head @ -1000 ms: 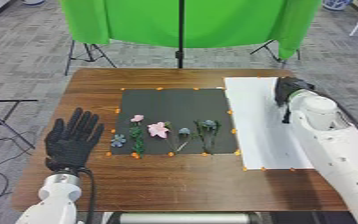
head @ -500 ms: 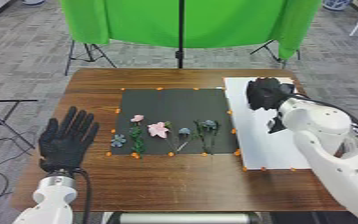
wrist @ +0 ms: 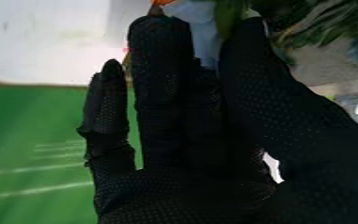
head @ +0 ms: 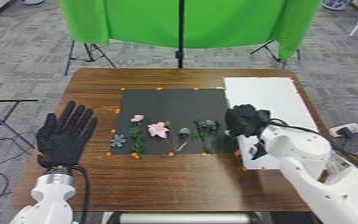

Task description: Arrange flowers

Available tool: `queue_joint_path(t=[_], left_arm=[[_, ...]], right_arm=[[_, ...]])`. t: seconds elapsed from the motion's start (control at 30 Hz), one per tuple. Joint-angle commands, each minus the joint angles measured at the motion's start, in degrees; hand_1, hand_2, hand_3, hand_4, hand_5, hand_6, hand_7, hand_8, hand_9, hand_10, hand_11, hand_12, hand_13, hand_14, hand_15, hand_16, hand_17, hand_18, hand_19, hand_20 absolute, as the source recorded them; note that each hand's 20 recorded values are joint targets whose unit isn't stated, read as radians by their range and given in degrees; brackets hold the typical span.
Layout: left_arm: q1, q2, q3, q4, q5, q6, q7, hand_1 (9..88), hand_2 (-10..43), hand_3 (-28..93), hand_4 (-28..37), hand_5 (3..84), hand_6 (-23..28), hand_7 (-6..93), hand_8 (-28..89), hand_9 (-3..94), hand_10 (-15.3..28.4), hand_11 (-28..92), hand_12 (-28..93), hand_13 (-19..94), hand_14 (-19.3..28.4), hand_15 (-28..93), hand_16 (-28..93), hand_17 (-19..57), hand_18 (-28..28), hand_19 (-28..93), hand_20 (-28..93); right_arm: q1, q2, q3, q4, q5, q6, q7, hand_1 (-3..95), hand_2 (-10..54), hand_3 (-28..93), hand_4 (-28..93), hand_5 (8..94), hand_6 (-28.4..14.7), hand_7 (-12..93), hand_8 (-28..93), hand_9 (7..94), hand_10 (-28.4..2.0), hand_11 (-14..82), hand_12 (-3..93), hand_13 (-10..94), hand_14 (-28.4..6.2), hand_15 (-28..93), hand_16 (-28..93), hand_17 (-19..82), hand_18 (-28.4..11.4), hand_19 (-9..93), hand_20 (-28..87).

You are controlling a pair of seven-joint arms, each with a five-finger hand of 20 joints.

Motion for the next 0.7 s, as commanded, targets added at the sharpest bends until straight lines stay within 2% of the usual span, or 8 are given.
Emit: queue_joint_path(t=[0.03, 0.17, 0.23, 0.27, 0.4, 0.6, 0.7], left_arm=[[0.8, 0.21, -0.42, 0.77, 1.05, -1.15, -0.40, 28.2, 16.1, 76, -28.3, 44.7, 9.3, 12.4, -11, 39.2, 15.7, 21, 9, 29, 16.1, 36, -9, -9.0, 13.8, 36, 10], [1.5, 0.29, -0.98, 0.55, 1.03, -1.04, -0.19, 28.2, 16.1, 76, -28.3, 44.6, 9.3, 12.3, -11, 39.2, 15.7, 21, 9, 29, 16.1, 36, -9, -8.9, 13.8, 36, 10], [1.7, 0.20, -1.14, 0.60, 0.60, -1.53, -0.12, 28.0, 16.2, 76, -28.3, 44.6, 9.3, 12.3, -11, 39.1, 15.6, 21, 9, 29, 16.1, 36, -9, -8.9, 13.8, 36, 10], [1.6, 0.17, -1.12, 0.59, 0.40, -1.34, -0.17, 27.4, 16.5, 75, -28.3, 44.6, 9.2, 12.3, -11, 39.1, 15.7, 21, 9, 29, 16.1, 36, -8, -9.0, 13.8, 36, 10], [2.0, 0.11, -1.26, 0.40, 0.53, -1.39, -0.12, 25.5, 17.5, 75, -28.3, 44.2, 9.2, 12.0, -11, 38.8, 15.7, 21, 9, 28, 16.2, 35, -8, -8.9, 13.8, 35, 10], [2.3, 0.07, -1.58, 0.38, 0.61, -1.35, 0.19, 25.1, 17.6, 75, -28.3, 44.1, 9.3, 11.7, -10, 38.6, 15.7, 21, 9, 28, 16.2, 35, -8, -8.9, 13.9, 35, 10], [2.5, 0.05, -1.83, 0.24, 0.13, -1.16, 0.57, 24.9, 17.8, 75, -28.3, 44.0, 9.3, 11.6, -10, 38.5, 15.7, 21, 9, 28, 16.1, 35, -8, -8.9, 13.9, 35, 10]], right_arm=[[-1.8, -0.4, 0.4, -1.5, 1.2, 0.7, 0.7, 55.8, -9.5, 73, -28, 70.1, -0.1, 26, -6, 80.0, -10.4, 10.1, 37.8, 67, -6.3, 44, 38, 29, -21.2, 80, 34], [-1.7, -0.8, 0.4, -1.5, 2.7, 1.0, 1.0, 53.5, -9.5, 75, -28, 68.5, -0.5, 25, -6, 77.4, -10.9, 12.6, 35.6, 65, -6.8, 47, 35, 29, -21.0, 80, 34], [-1.5, -1.1, 0.3, -1.4, 3.2, 1.5, 1.1, 52.4, -9.5, 75, -28, 67.8, -0.6, 25, -6, 75.9, -11.0, 14.8, 33.7, 65, -7.0, 48, 34, 29, -21.0, 80, 33], [-1.4, -1.2, 0.2, -1.4, 3.8, 1.6, 1.6, 51.4, -9.5, 76, -28, 66.8, -0.5, 24, -8, 75.0, -11.1, 16.3, 32.4, 64, -7.3, 48, 34, 29, -21.0, 80, 33], [-1.5, -1.5, 0.5, -1.7, 2.9, 1.4, 1.9, 50.1, -9.5, 77, -28, 64.6, -0.2, 21, -14, 73.1, -11.4, 19.0, 29.1, 64, -7.8, 50, 32, 28, -21.1, 80, 33], [-2.6, -1.3, 2.0, -3.5, 5.0, 2.5, 4.0, 47.5, -9.5, 79, -28, 63.8, -0.6, 21, -15, 71.0, -12.1, 22.9, 26.1, 63, -8.4, 51, 30, 28, -21.2, 81, 33], [-3.1, -1.4, 2.6, -4.6, 7.2, 2.6, 5.5, 42.8, -9.5, 82, -28, 63.6, -1.1, 20, -15, 69.4, -13.4, 28.3, 20.3, 63, -10.2, 55, 23, 28, -21.2, 81, 33]])
